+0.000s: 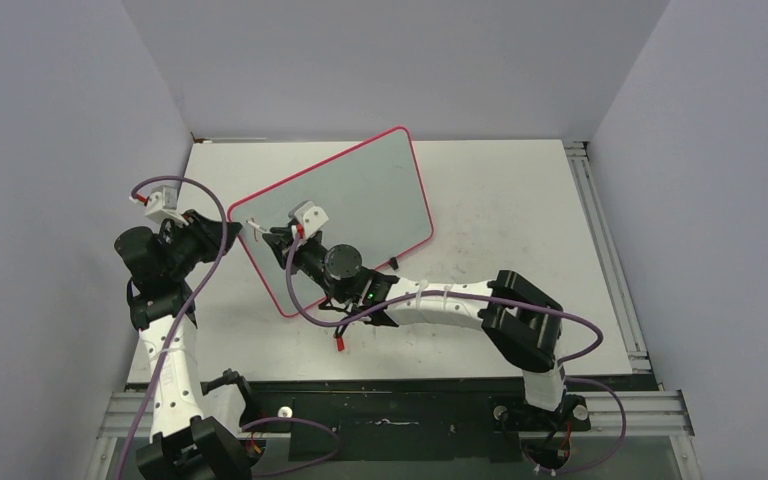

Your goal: Write a sentence on the whiteboard

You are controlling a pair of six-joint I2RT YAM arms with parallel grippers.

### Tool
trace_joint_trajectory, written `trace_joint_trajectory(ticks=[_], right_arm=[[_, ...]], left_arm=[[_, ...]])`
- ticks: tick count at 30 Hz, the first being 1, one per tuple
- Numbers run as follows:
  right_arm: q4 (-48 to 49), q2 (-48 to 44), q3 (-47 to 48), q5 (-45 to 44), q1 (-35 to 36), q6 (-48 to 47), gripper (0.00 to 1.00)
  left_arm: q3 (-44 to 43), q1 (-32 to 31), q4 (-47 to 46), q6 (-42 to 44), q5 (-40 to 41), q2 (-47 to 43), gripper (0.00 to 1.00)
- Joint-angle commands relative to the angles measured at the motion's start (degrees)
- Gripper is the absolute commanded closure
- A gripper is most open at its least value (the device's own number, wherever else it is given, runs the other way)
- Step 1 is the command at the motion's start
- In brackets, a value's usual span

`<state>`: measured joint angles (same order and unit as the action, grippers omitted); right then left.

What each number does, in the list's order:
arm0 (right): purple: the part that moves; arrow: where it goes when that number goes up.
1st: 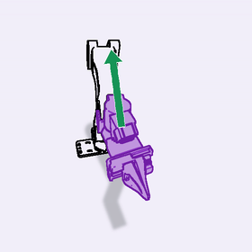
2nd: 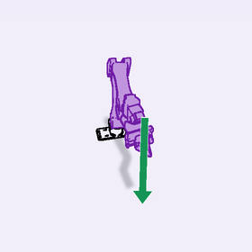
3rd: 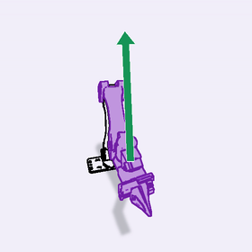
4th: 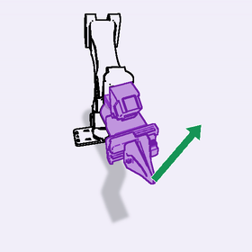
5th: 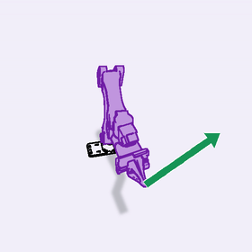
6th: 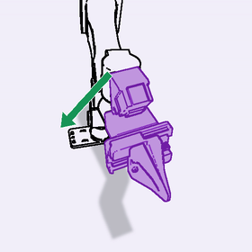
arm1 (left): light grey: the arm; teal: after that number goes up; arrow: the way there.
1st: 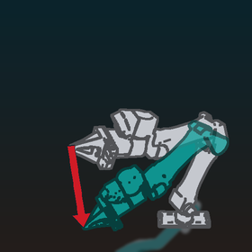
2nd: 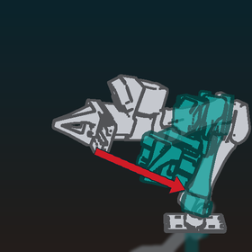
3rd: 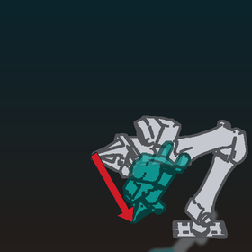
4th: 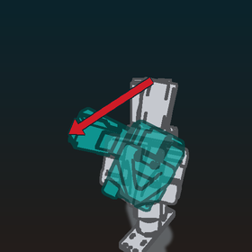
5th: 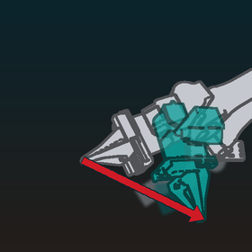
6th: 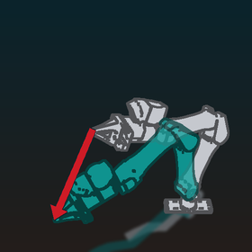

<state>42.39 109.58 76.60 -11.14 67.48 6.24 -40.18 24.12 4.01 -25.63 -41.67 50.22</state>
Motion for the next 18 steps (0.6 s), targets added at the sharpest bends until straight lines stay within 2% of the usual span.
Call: trace_joint_trajectory(ticks=[1,18], right_arm=[[2.27,-0.09,2.38,-0.85,-0.46,-0.40,0.95],[3.35,-1.77,-1.06,-5.85,-0.95,-0.54,0.95]], left_arm=[[-0.22,0.32,-1.88,0.45,-0.70,-0.38,0.82],[-0.40,0.31,-1.76,0.58,-0.60,-0.38,0.82]])
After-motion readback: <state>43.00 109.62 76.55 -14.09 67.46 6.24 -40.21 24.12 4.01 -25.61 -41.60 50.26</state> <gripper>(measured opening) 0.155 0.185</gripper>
